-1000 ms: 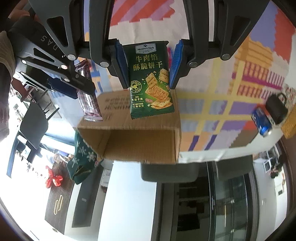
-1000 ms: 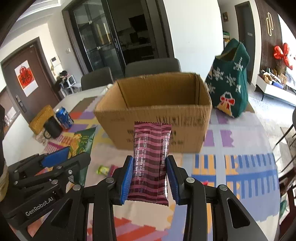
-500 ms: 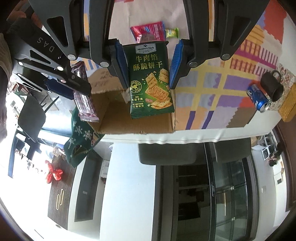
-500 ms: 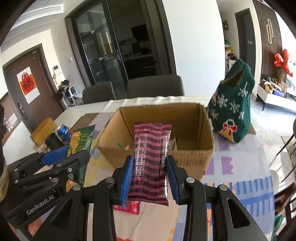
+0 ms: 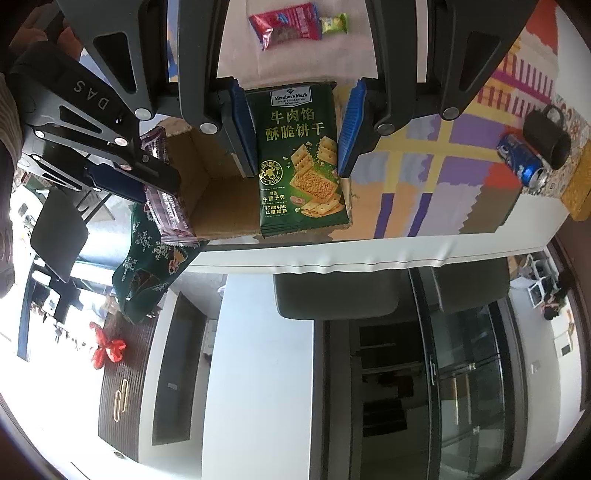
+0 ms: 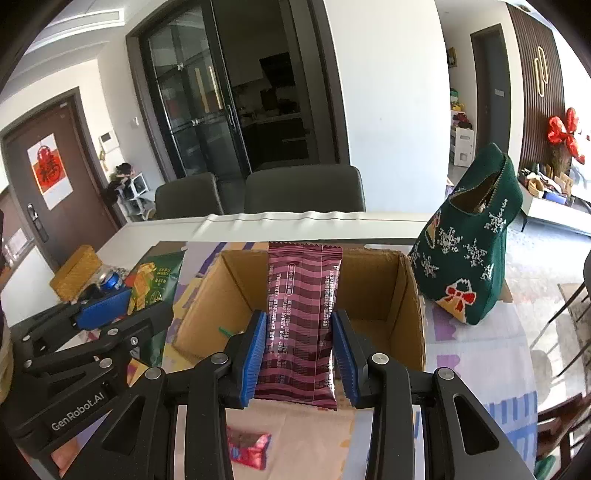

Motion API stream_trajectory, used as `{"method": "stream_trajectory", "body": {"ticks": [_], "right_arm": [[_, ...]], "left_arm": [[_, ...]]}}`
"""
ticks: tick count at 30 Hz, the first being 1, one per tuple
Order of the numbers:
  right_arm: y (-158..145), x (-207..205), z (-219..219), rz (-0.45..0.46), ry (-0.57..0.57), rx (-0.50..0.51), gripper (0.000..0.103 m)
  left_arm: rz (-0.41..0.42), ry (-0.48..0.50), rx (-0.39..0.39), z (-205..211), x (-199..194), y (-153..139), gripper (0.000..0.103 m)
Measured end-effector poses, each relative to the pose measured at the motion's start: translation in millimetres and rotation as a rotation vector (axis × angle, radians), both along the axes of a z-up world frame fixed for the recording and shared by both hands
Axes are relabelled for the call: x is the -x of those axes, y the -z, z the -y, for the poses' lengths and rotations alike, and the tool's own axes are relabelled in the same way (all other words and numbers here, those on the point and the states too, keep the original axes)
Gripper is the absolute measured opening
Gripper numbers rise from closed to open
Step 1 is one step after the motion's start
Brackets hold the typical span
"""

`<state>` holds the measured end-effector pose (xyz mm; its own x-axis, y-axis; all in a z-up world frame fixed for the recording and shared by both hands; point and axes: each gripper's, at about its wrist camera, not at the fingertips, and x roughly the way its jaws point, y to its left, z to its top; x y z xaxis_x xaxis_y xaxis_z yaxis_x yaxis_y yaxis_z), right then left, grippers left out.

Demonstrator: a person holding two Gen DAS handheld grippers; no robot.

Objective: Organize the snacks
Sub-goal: 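Carry both snacks over the cardboard box and open both tools, then withdraw both open tools from the box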

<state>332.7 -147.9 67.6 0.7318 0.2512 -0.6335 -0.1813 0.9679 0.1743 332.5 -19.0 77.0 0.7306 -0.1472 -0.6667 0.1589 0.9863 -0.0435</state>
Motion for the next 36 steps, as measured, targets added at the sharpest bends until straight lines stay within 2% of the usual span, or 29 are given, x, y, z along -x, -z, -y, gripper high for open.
{"method": "stream_trajectory", "body": {"ticks": [7, 10, 11, 12, 13, 17, 21, 29, 36], "right_arm": [[5, -22, -1, -0.020, 0.017, 0.018, 0.037], [8, -30, -1, -0.028, 0.025, 0.023, 0.040], [8, -32, -1, -0.030, 0.033, 0.026, 0.048], [9, -34, -1, -0.036, 0.045, 0.033, 0.057], [10, -34, 1, -0.039, 0.056, 0.039, 0.060], [14, -25, 7, -0.038, 0.081, 0.053, 0.060], [18, -13, 11, -0.066, 0.086, 0.070, 0.069], [29, 11, 10, -0.117, 0.046, 0.119, 0.069], [42, 34, 13, -0.159, 0.033, 0.181, 0.069]], "left_arm": [[-0.034, 0.018, 0.002, 3, -26, 8, 0.043], [-0.042, 0.011, -0.046, 6, -34, 13, 0.061], [-0.033, 0.004, -0.056, 6, -33, 13, 0.067], [-0.031, 0.000, -0.061, 4, -31, 14, 0.069], [-0.033, -0.001, -0.060, 2, -29, 15, 0.070], [-0.054, -0.016, -0.054, -4, -18, 19, 0.077], [-0.068, -0.007, -0.074, -5, 0, 24, 0.080], [-0.111, 0.018, -0.079, -6, 29, 41, 0.082], [-0.143, 0.067, -0.132, 1, 50, 58, 0.084]]}}
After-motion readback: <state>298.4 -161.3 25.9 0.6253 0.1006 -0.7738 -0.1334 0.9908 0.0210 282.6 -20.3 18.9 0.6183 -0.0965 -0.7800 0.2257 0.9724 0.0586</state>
